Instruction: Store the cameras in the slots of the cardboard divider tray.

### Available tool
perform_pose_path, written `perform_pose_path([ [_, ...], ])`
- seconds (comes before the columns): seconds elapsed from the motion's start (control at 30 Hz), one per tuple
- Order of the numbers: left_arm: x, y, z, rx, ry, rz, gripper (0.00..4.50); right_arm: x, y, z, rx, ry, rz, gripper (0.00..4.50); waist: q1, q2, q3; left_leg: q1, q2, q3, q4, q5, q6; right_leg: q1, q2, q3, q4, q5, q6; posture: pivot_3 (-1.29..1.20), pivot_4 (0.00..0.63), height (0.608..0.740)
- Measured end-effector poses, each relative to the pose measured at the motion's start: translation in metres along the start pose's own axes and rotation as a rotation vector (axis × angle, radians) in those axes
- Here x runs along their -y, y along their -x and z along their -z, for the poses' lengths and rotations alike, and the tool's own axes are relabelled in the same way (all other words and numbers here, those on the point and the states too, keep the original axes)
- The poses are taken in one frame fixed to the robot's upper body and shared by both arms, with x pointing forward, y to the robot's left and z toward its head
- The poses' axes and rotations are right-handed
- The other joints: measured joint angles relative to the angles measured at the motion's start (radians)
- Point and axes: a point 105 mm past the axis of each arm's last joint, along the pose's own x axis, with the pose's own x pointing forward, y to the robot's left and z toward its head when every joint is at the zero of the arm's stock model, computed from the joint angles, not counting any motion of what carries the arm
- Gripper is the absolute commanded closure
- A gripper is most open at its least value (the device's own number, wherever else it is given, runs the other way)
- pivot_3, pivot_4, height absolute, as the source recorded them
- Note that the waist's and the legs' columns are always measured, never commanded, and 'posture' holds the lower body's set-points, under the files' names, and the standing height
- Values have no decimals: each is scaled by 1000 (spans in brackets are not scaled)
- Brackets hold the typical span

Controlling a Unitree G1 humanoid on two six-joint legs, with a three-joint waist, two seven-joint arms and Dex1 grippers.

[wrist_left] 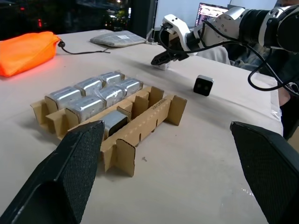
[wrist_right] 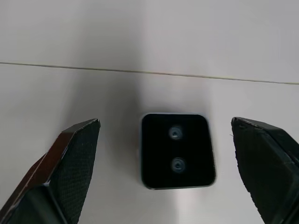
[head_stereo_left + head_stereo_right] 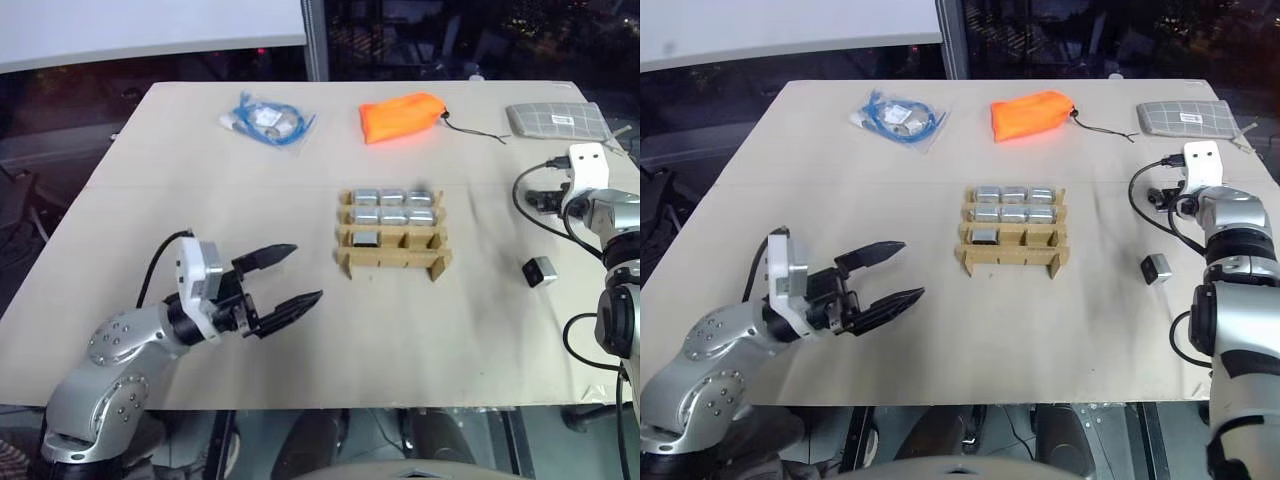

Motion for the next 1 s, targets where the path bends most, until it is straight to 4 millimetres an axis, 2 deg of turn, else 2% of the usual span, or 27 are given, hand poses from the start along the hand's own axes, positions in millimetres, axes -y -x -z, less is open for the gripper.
perform_pose_path([
  [0.07,0,2,-1,0,-4,-8,0,3,12,-5,22,9,-52,38,6,1,0,-1,0,-1,0,-1,2,0,0,-1,0,0,0,0,150,740],
  [0.13,1,4,0,-2,-3,-17,0,8,44,0,13,25,-127,38,26,1,0,-2,-1,-6,1,-2,3,1,-1,-4,-1,0,0,0,150,740],
  [0.2,1,5,2,-5,6,-17,0,5,78,10,-45,41,-183,38,37,2,0,-2,-1,-6,1,-2,3,0,-2,-6,-2,0,0,0,150,740],
  [0.3,1,2,-1,1,-5,5,0,-14,114,15,-95,37,-258,38,30,3,-1,0,0,-3,1,-3,4,2,-1,-4,-1,0,0,0,150,740],
  [0.43,-3,1,-3,5,-13,39,0,-37,144,30,-163,56,-292,38,24,3,-1,1,1,-2,3,-3,4,3,0,-3,-1,-1,0,0,150,740],
  [0.53,-8,-2,-4,12,-15,65,0,-51,152,48,-201,20,-303,38,26,2,-1,0,1,-2,5,-3,4,3,-1,-3,-1,0,1,0,150,740],
  [0.63,-8,-5,-4,12,-11,93,0,-58,151,57,-212,-12,-295,38,27,2,-1,0,1,-1,5,-2,4,3,-1,-2,-1,0,1,0,150,740],
  [0.73,-9,-5,-3,7,-9,106,0,-56,148,67,-231,-28,-251,38,29,2,-1,0,1,-2,4,-2,4,2,-1,-3,-1,0,1,0,150,740],
  [0.93,-8,-4,-2,5,-8,116,0,-50,141,69,-221,-19,-199,38,31,2,-1,0,1,-2,4,-2,4,2,-1,-2,-1,0,1,0,150,740],
  [0.97,-8,-4,-2,5,-6,116,0,-49,139,71,-226,-18,-198,565,31,2,-1,0,1,-2,4,-2,4,2,-1,-2,-1,0,1,0,150,740],
  [1.0,-8,-4,-1,3,-4,114,0,-48,138,72,-230,-18,-197,885,31,2,-1,0,1,-2,4,-2,4,2,-1,-2,-1,0,1,0,150,740],
])
